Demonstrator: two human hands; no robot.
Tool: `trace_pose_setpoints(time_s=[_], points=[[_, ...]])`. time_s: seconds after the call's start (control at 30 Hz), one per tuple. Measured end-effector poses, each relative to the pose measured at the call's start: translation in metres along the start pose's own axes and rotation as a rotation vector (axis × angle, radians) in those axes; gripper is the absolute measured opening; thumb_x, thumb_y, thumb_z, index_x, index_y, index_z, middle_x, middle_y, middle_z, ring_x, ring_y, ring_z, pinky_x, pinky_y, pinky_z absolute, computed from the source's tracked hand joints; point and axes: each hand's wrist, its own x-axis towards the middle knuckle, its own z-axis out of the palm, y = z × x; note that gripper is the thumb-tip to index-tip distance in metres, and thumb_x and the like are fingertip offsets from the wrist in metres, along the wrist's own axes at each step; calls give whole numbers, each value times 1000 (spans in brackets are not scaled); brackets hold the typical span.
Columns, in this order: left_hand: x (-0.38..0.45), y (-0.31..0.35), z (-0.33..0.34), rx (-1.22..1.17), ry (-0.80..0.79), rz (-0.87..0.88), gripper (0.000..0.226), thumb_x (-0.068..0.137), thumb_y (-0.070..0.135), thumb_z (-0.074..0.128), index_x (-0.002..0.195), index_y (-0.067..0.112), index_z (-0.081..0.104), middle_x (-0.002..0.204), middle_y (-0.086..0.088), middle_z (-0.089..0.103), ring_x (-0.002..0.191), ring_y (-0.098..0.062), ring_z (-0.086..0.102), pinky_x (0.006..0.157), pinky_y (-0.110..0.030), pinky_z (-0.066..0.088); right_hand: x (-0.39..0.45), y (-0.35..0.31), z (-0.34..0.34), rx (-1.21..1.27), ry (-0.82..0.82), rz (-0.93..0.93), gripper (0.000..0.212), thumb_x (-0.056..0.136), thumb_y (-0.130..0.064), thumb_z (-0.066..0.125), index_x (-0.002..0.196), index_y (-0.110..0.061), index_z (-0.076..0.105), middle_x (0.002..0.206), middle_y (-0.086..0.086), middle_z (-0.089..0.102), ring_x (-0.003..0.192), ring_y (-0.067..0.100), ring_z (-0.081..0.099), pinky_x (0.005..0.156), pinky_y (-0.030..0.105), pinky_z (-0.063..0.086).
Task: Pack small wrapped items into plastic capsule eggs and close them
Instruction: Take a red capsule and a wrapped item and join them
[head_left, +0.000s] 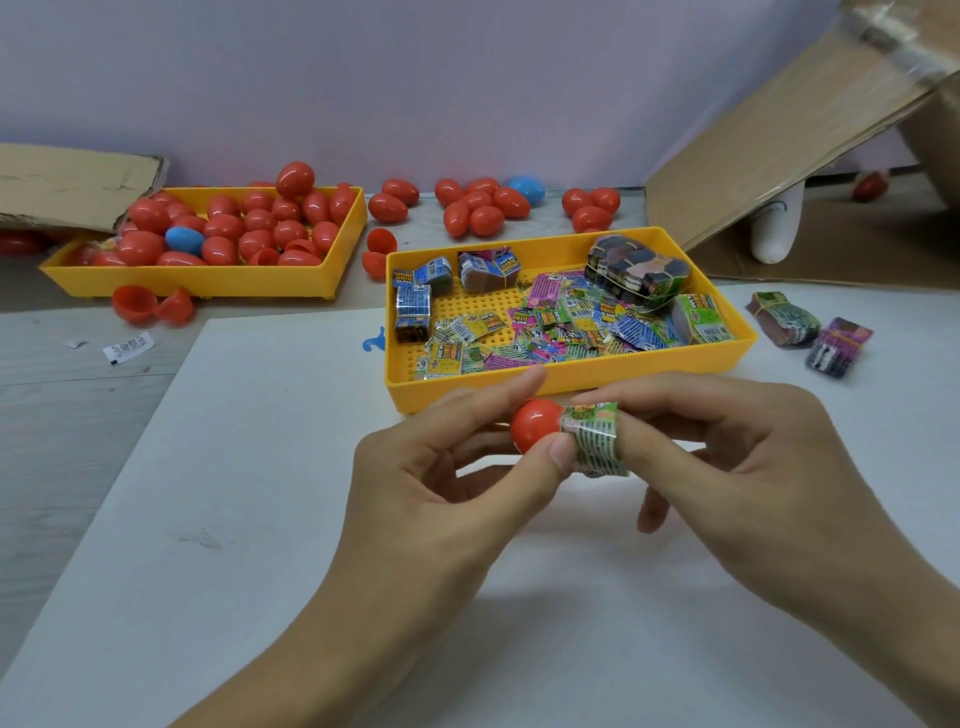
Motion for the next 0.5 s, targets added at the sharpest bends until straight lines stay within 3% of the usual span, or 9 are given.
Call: trace_pose_setpoints(time_s=[0.17, 0.33, 0.5], points=[[-3, 2, 2, 55, 37, 135, 30, 75, 18, 78, 105, 21, 76, 91, 3, 77, 81, -15, 75, 73, -20, 58, 3, 1, -3, 6, 12, 10, 18, 77, -20, 70, 88, -32, 79, 82, -8, 73, 69, 14, 67, 39, 24, 49], [-5, 3, 3, 129, 78, 235, 32, 78, 18, 76, 109, 22, 73, 96, 7, 76, 86, -11, 75, 78, -21, 58, 6, -4, -7, 170, -49, 126, 8, 76, -15, 78, 83, -19, 79, 72, 6, 73, 58, 18, 68, 37, 26, 46], [-5, 8, 2, 177, 115, 254, 32, 79, 20, 75, 110, 25, 75, 101, 14, 75, 90, -6, 74, 80, -19, 58, 11, -7, -10, 387, -187, 365, 24, 76, -19, 61, 89, -8, 79, 88, 13, 76, 78, 28, 74, 42, 30, 50]])
